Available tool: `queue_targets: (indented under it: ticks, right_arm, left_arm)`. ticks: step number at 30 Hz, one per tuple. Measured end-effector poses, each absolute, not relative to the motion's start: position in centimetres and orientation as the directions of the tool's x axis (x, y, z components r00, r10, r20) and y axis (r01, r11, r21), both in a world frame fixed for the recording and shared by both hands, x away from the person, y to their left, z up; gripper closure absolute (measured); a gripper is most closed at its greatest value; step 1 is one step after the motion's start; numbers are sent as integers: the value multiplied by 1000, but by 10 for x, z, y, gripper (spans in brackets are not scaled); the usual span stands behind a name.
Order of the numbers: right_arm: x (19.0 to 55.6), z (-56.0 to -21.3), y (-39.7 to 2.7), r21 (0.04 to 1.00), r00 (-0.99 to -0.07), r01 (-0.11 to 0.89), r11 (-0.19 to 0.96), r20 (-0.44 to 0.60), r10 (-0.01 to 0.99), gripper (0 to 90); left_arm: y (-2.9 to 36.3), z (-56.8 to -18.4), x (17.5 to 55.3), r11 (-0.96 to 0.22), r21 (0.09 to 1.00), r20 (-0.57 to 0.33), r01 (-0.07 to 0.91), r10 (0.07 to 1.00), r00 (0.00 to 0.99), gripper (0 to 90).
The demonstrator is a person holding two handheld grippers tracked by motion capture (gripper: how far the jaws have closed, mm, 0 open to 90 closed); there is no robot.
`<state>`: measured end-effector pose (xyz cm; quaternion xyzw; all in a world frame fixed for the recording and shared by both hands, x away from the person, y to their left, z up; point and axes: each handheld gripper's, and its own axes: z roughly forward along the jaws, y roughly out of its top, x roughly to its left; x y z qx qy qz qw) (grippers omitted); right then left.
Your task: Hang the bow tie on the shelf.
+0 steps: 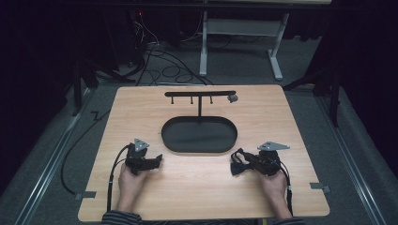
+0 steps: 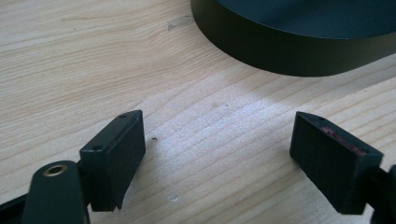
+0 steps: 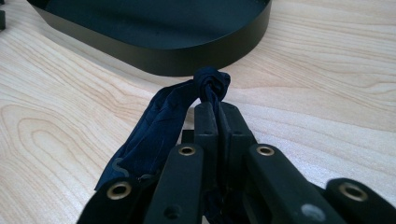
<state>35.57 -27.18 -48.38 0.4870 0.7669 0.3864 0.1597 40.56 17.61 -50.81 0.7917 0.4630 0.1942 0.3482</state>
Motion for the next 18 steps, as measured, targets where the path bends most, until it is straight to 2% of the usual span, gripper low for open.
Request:
queue_targets:
  ticks: [18]
  right_arm:
    - [350,-470,-273,779,-496,587,220,132,858,900]
  left_arm:
    - [176,-508,406,-329,731,-15,598,868,496,186]
